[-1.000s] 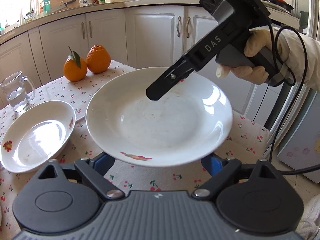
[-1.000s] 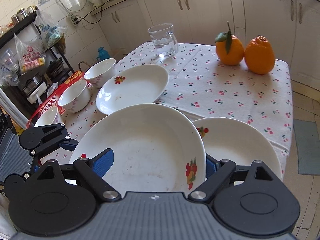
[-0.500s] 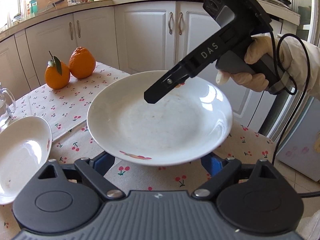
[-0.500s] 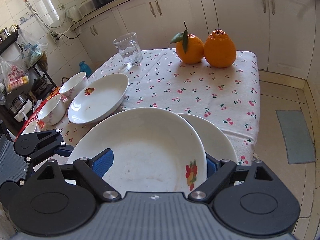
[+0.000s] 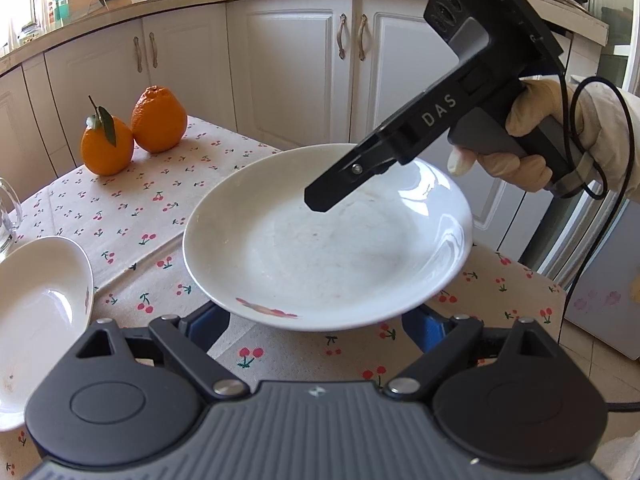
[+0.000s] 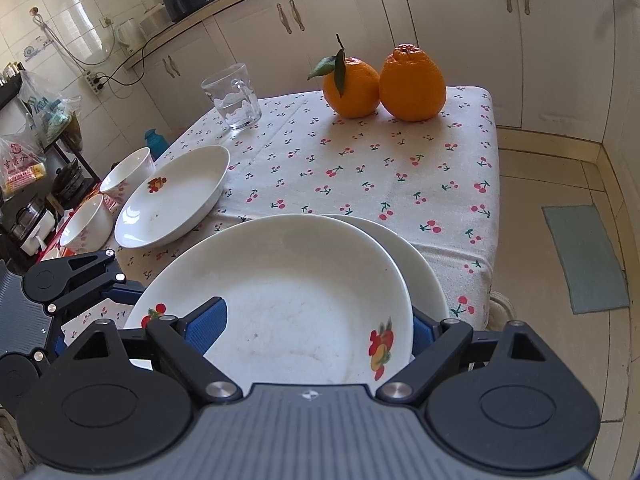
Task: Organize plates and bowls
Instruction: 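Lower the flower plate onto the stained plate and open the right tool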
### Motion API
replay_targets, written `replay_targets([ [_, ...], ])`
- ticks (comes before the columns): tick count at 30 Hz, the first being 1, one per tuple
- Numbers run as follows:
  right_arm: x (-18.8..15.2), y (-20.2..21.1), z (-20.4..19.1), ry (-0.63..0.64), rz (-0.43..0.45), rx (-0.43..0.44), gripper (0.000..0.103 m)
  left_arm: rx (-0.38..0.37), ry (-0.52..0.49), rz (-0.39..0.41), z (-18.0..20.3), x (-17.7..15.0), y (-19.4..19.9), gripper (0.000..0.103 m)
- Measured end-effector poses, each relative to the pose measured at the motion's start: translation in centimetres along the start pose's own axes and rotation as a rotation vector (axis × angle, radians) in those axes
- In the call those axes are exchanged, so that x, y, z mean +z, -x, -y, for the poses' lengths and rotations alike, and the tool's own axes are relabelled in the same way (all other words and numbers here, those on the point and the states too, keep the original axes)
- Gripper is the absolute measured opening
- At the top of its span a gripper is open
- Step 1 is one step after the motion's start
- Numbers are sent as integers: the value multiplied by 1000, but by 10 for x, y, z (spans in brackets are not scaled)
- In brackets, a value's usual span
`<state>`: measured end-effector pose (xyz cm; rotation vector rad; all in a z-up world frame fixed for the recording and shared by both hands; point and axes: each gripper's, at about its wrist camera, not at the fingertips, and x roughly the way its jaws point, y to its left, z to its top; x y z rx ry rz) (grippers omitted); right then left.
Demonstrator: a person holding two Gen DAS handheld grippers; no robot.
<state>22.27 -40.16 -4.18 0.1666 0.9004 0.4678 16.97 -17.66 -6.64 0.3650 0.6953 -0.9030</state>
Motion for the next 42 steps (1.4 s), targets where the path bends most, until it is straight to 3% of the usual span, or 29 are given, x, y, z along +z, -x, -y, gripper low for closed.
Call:
replay_targets([
  [16, -15, 15, 1, -40, 8, -32, 94, -24, 21, 9, -2, -2, 1, 93],
  [42, -29, 24, -35, 38, -34, -216, 96, -6, 32, 30, 2, -4, 2, 92],
])
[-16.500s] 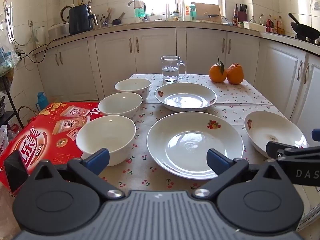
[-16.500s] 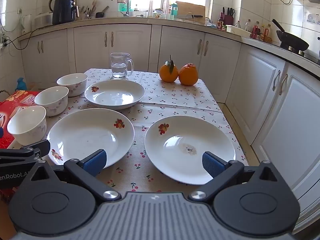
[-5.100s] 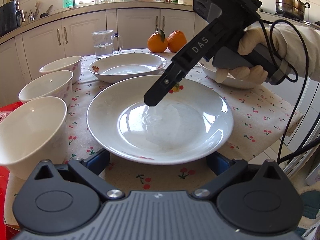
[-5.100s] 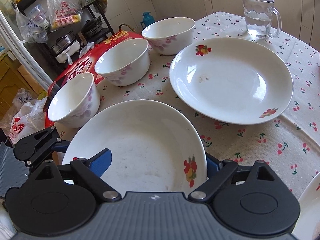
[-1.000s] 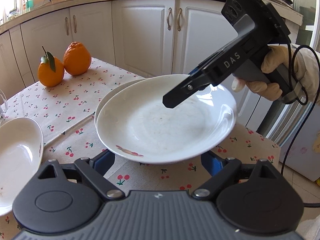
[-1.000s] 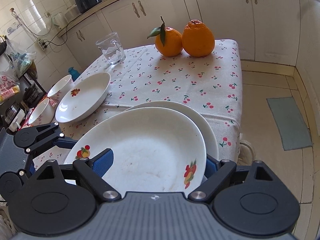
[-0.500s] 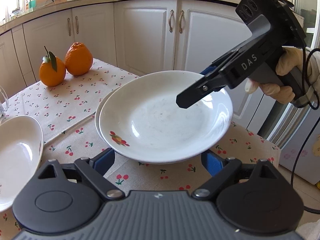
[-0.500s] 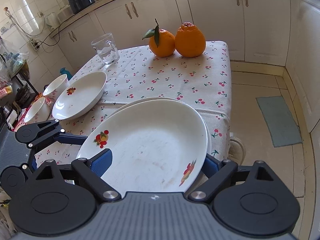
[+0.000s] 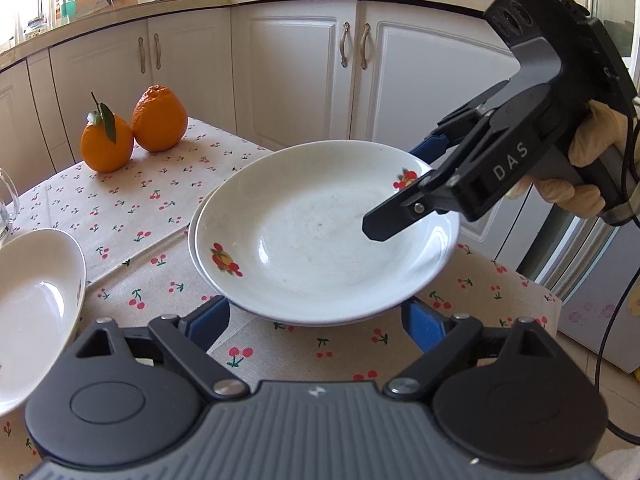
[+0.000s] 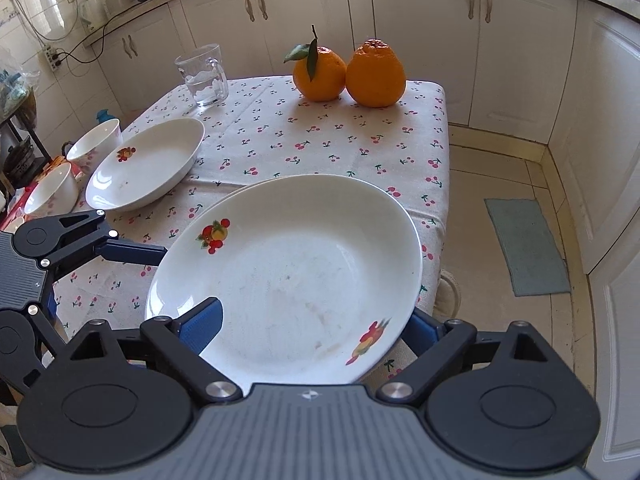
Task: Organize plates and bowls
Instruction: 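Lower the flower plate onto the stained plate and open the right tool, then withdraw the right tool from the stacked plates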
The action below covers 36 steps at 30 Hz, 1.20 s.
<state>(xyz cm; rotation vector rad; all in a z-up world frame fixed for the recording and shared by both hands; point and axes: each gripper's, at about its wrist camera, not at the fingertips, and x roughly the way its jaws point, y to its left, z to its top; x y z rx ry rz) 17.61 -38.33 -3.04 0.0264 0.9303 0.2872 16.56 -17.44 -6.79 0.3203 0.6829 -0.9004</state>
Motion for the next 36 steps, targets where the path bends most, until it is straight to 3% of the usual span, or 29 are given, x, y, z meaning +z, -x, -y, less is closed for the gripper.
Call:
replay_targets([
  [14, -5, 0, -3, -2, -30, -46, 96, 9, -9, 6, 2, -2, 1, 93],
  [21, -9, 15, -16, 17, 23, -31, 102, 47, 17, 28, 1, -9, 16, 93],
  [24, -10, 24, -29, 43, 53, -21, 103, 110, 49, 52, -1, -14, 28, 94],
  [30, -12, 32, -57, 106, 71, -13, 103, 319, 185, 84, -18, -33, 54, 95],
  [36, -11, 37, -81, 154, 83, 2, 103, 546, 339, 26, -53, -56, 59, 95],
])
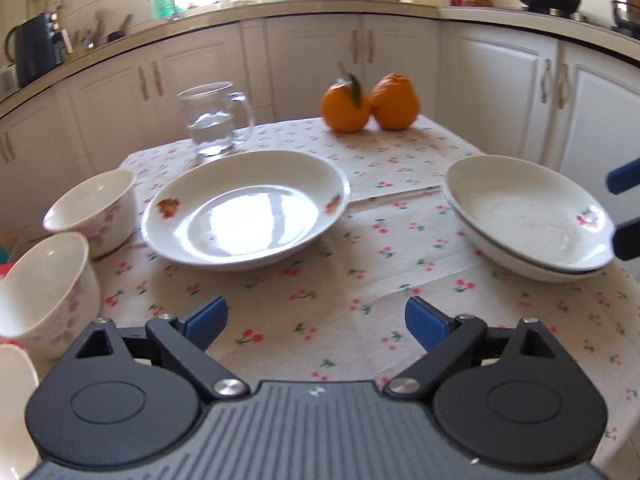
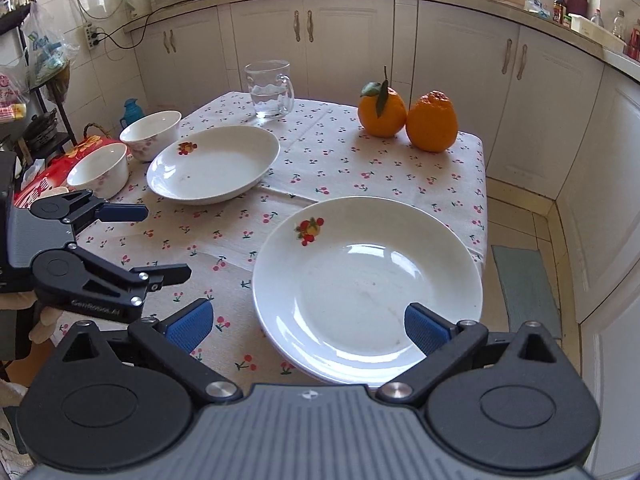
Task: Organize plates and bowls
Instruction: 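Withdraw the right tool from the stacked plates, then reach the right tool to the next white flower plate and grasp its rim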
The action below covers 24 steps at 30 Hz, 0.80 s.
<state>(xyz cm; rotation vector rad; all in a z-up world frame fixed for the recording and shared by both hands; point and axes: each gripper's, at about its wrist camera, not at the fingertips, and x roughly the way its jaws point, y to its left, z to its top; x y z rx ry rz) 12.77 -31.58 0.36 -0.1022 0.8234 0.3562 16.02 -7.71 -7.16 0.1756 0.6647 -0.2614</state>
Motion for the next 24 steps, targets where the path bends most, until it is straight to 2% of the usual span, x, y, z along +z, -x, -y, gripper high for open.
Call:
replay_targets([
  [2, 2, 0, -6, 15, 0, 8, 103, 30, 39, -19, -14, -4, -5, 95],
  [7, 7, -3, -18, 54, -8, 25, 103, 35, 84, -63, -27, -10, -18, 95],
  [14, 24, -19, -21, 86, -33, 59, 103, 25, 106, -57, -29, -7, -27, 102],
  [24, 81, -63, -22, 172, -73, 166, 103, 43, 121, -51, -34, 7, -47, 103],
])
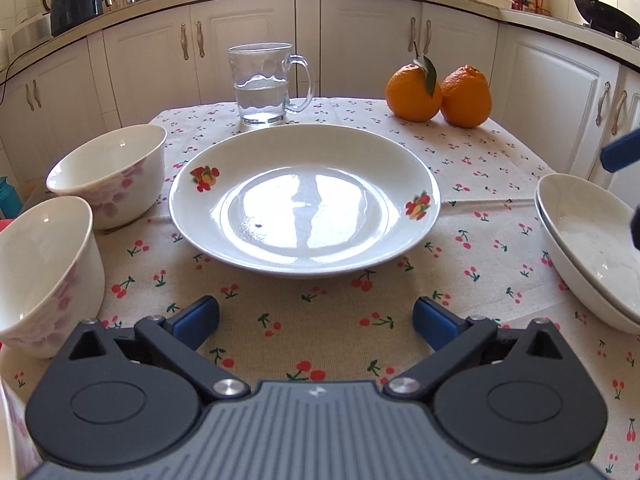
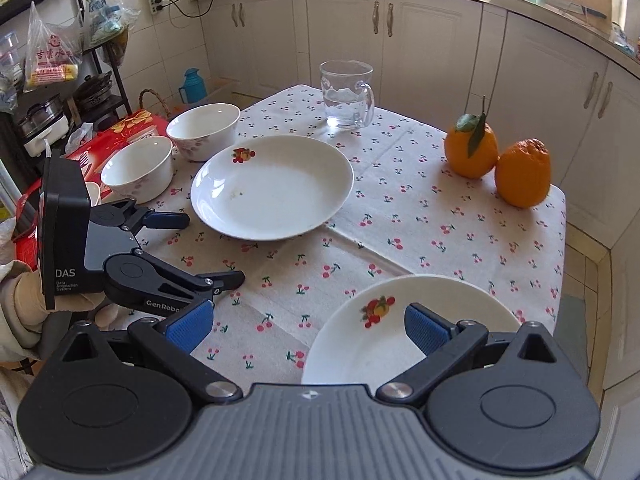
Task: Organize plates and bowls
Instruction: 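Reach the right tool to the next white flower plate and grasp its rim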
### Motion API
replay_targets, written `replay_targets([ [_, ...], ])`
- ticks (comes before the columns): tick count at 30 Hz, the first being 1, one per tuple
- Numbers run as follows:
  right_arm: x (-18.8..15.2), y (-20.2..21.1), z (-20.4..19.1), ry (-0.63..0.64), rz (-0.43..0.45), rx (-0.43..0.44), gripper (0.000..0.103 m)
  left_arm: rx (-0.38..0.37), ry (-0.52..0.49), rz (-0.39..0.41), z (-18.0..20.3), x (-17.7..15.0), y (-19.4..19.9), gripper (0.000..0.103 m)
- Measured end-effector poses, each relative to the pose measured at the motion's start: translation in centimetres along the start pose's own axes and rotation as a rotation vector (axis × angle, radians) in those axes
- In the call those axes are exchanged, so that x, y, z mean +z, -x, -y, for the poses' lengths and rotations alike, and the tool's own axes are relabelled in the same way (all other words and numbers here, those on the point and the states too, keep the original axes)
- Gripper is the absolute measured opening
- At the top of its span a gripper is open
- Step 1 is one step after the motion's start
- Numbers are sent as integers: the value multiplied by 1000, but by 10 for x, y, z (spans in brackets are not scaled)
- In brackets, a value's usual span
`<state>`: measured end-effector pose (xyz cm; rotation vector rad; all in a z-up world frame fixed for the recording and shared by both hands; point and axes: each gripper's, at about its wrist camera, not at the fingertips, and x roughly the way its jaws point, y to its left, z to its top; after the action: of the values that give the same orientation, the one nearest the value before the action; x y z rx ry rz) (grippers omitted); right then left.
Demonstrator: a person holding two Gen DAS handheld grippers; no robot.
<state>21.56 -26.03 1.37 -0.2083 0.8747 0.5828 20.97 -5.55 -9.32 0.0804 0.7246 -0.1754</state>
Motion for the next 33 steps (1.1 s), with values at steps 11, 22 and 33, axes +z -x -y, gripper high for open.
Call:
replay_targets([
  [11, 74, -64, 7, 115, -51, 113, 103, 7, 7, 8, -2, 3, -4, 103],
  [22, 110, -144, 22, 139, -129, 162, 103, 0, -1, 15, -4, 5, -7, 103],
  [33, 134, -190, 44, 114, -152, 271, 98, -14, -7, 19, -3, 8, -9, 99],
])
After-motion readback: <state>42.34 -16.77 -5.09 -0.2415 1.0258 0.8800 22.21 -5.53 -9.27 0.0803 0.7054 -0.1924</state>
